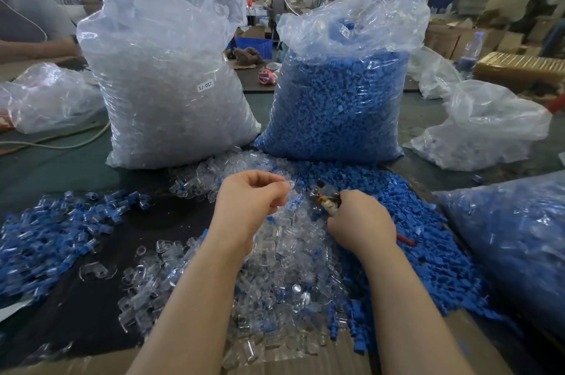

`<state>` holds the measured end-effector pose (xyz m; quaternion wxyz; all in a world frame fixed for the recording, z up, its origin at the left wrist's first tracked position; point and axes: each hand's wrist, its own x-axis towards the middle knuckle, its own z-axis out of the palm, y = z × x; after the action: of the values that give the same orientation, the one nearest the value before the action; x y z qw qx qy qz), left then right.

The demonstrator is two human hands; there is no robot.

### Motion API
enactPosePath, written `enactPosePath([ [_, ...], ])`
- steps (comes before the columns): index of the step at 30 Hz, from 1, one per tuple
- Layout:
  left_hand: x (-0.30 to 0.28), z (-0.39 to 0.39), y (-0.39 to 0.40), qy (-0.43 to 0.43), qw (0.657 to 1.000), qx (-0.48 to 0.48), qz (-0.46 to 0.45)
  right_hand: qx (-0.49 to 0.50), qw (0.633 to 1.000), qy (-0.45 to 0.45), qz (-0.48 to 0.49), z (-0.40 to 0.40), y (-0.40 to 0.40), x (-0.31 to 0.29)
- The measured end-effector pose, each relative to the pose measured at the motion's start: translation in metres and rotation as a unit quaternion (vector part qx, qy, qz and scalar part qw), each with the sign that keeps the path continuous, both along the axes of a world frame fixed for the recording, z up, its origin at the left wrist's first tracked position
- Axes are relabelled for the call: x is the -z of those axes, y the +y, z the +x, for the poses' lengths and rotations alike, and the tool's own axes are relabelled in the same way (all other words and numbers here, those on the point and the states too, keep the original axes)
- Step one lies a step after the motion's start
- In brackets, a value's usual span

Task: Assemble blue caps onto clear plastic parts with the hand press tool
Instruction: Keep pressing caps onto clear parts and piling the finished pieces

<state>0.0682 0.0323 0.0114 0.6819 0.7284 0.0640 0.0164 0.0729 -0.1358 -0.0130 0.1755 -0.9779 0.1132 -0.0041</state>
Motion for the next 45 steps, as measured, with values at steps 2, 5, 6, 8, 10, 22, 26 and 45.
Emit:
enactPosePath([
  [2,0.0,0.0,0.0,0.0,1.0,0.002,0.001,0.003,1.0,0.018,-0.001,0.0,0.001,-0.001],
  [5,0.0,0.0,0.0,0.001,1.0,0.005,0.001,0.005,0.999,0.036,0.002,0.0,0.0,-0.003],
  [6,-0.001,0.0,0.0,0.002,1.0,0.005,0.0,0.006,0.999,0.039,0.003,-0.001,-0.001,-0.003],
  [8,-0.001,0.0,0.0,0.001,1.0,0.006,-0.002,0.008,0.999,0.035,0.006,-0.001,-0.001,-0.003],
  [10,-0.001,0.0,0.001,0.002,1.0,0.005,-0.004,0.01,1.0,0.026,0.006,0.0,-0.001,-0.002],
  [22,0.0,0.0,0.001,0.009,1.0,0.008,-0.013,0.024,1.0,0.018,-0.007,0.0,-0.001,-0.001],
  [26,0.0,0.001,0.001,0.007,1.0,0.012,-0.009,0.025,0.999,0.03,-0.006,-0.001,0.0,-0.003],
  [45,-0.001,0.001,-0.009,0.02,0.994,0.036,-0.104,-0.053,0.911,-0.2,0.356,0.002,0.015,-0.017],
])
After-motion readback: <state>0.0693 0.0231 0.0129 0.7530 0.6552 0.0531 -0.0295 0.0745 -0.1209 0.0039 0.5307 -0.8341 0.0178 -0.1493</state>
